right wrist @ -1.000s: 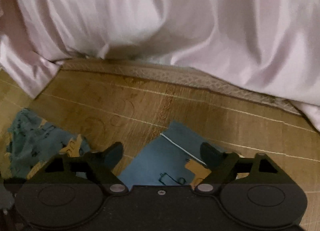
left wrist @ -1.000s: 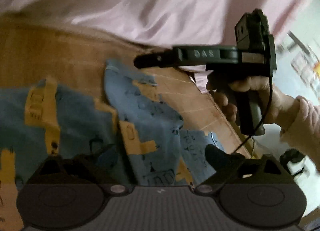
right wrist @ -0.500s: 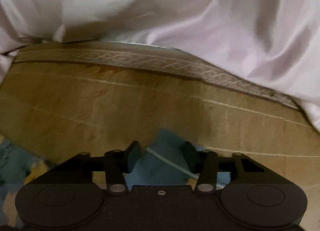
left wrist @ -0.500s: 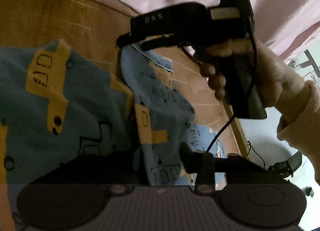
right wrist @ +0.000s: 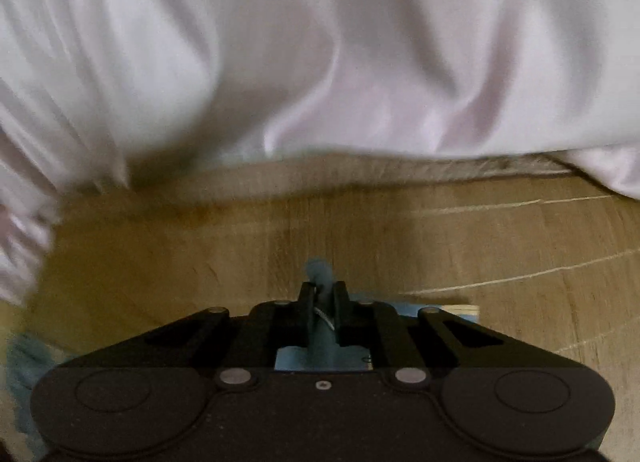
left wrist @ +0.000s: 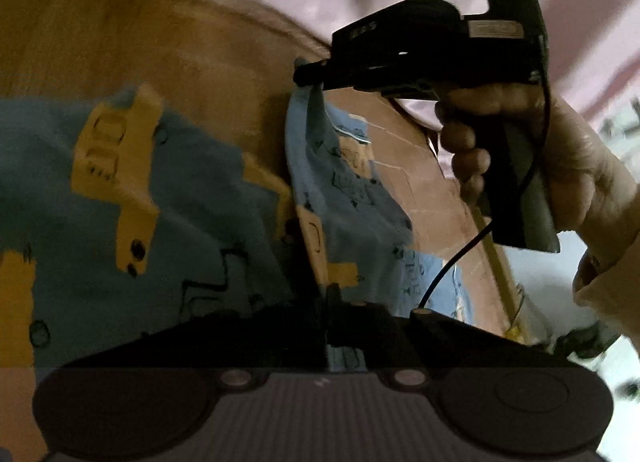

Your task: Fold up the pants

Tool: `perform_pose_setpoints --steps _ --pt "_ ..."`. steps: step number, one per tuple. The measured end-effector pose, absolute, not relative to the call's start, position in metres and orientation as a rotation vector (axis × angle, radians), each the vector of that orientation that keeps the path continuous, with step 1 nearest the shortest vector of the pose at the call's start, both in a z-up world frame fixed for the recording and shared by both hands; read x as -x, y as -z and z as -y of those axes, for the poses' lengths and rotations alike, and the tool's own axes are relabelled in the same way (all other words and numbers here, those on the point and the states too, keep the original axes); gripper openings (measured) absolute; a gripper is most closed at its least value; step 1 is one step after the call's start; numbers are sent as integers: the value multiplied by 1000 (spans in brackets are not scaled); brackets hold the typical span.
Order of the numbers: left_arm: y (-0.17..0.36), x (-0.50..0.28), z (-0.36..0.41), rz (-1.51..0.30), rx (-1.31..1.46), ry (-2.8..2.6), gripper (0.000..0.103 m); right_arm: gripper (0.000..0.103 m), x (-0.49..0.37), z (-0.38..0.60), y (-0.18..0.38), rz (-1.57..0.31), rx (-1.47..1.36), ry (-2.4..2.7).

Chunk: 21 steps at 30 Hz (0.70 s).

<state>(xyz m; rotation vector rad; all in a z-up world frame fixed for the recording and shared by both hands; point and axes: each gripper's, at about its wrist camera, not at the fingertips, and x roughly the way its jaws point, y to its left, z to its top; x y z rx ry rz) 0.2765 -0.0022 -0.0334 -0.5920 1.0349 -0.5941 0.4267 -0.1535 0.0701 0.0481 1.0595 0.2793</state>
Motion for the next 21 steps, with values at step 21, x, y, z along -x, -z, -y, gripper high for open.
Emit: perform_pose_setpoints --steps 21 --pt "-15 -211 131 -873 -83 1055 1 9 -158 362 -111 -661 -246 103"
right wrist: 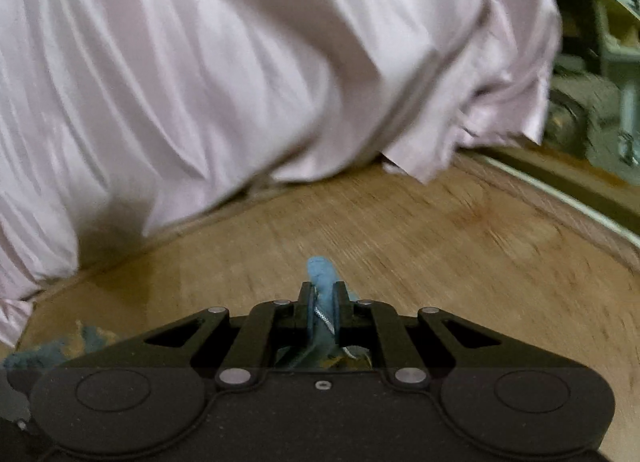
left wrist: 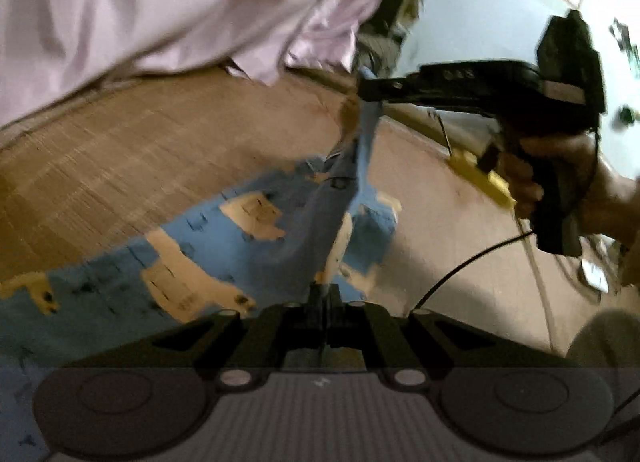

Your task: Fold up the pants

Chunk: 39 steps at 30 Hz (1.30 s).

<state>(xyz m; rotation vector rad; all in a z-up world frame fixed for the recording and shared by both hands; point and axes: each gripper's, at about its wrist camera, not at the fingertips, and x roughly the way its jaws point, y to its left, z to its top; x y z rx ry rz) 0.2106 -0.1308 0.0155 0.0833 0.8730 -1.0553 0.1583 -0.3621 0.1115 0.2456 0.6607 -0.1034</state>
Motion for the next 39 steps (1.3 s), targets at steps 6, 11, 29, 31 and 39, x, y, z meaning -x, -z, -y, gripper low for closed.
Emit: perform_pose_setpoints --steps 6,11,29,31,39 --pt "2 -201 142 -904 -144 1041 1 9 -162 369 -103 -645 -273 60" --pt "-7 -202 138 -853 -90 998 1 9 -177 352 -141 -487 -180 -83" --pt "10 -197 153 -894 -191 1056 3 29 -130 387 -73 -821 -291 216" --pt "11 -195 153 -906 -192 1064 6 38 -127 390 -73 -849 -282 212" --pt "9 -189 147 -877 -184 1091 48 57 -175 398 -83 -914 -90 69"
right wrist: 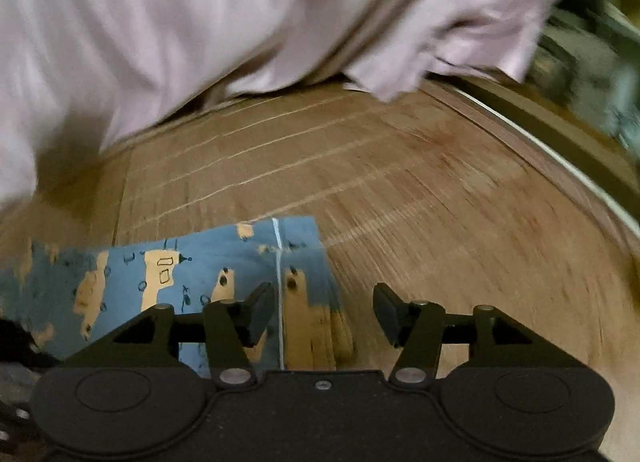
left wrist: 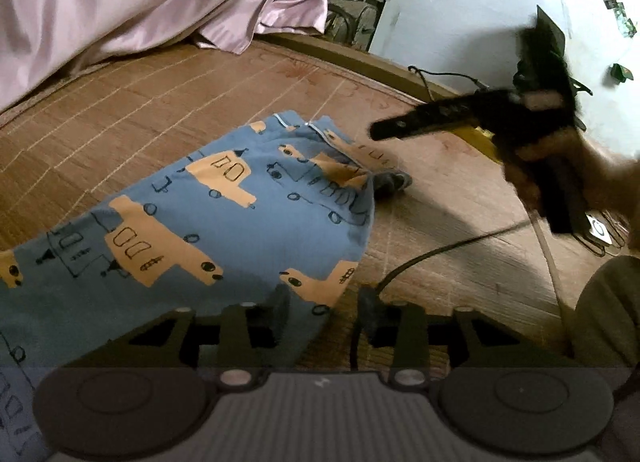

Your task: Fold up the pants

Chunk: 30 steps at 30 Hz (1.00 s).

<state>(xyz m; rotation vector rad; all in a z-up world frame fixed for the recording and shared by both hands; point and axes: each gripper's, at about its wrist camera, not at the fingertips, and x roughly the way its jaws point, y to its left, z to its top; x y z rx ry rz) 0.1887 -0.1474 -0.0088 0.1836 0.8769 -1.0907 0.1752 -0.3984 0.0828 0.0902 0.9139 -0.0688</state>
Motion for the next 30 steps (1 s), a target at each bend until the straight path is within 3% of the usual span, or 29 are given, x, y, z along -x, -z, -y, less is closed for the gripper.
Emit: perform_pose_setpoints --steps 3,6,9,18,21,26,30 --pt "7 -188 146 -859 -189 1084 53 54 -201 397 -72 -957 -47 1" --pt "6 -190 144 -854 -187 1065 55 35 -218 394 -61 -992 -6 -32" --pt "5 -195 140 -841 -174 1036 59 22 -223 388 -60 -987 34 -52" --pt "3 -202 122 -804 -84 946 67 22 -235 361 -98 -865 228 -77" --pt "2 -205 113 -787 -63 859 68 31 -250 361 -79 -935 265 -77" --pt "-2 -221 85 -777 -42 683 68 70 -252 364 -62 -952 297 6" --pt "-10 -237 39 -697 -36 514 68 76 -253 342 -76 -860 297 -20"
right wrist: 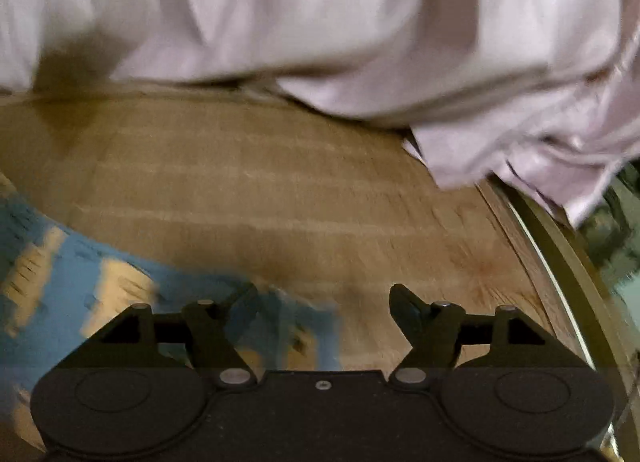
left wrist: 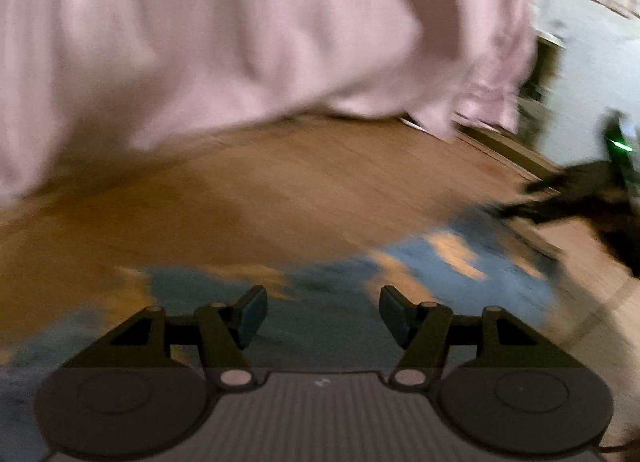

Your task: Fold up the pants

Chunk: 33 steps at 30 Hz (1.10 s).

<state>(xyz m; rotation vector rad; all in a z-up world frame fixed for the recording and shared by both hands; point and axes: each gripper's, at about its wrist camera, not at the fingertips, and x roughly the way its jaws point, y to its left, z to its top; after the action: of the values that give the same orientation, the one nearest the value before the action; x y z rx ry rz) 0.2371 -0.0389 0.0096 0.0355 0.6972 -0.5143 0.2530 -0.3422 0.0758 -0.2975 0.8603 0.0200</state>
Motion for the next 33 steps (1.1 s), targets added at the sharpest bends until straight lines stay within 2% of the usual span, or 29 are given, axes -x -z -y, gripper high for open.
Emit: perform_pose_setpoints --steps 2,6,10,12,16,17,18,21,27,28,29,30,33 --pt "-11 -252 17 -688 -61 442 68 79 -257 320 -80 -842 264 -128" --pt "-12 -285 -8 -711 -151 442 72 78 -261 270 -77 -828 190 -425" --pt "-10 -319 -26 -816 -156 546 71 60 -265 217 -60 -866 206 -652" --pt "-6 -331 -33 -891 -135 555 59 52 -265 195 -54 -874 239 -726" --pt "4 -348 -38 -986 -132 569 46 45 -257 162 -51 -887 240 -866" --pt "6 -349 -37 -988 -139 574 31 42 -253 154 -50 -887 263 -886" --pt "7 -351 -36 -986 -149 573 11 40 -248 148 -49 -890 293 -895" --pt "6 -349 -32 -938 -204 533 10 39 -232 140 -38 -901 386 -880" --pt "10 -340 -26 -902 -272 468 10 40 -221 170 -48 -877 269 -716" --pt "9 -338 -24 -896 -278 461 10 44 -219 181 -54 -873 224 -657" --pt "7 -337 -23 -892 -279 457 14 50 -218 194 -57 -875 174 -583" --pt "5 -334 -23 -883 -280 443 19 51 -216 210 -59 -883 127 -492" --pt "9 -331 -21 -886 -319 418 22 51 -208 266 -61 -883 -26 -194"
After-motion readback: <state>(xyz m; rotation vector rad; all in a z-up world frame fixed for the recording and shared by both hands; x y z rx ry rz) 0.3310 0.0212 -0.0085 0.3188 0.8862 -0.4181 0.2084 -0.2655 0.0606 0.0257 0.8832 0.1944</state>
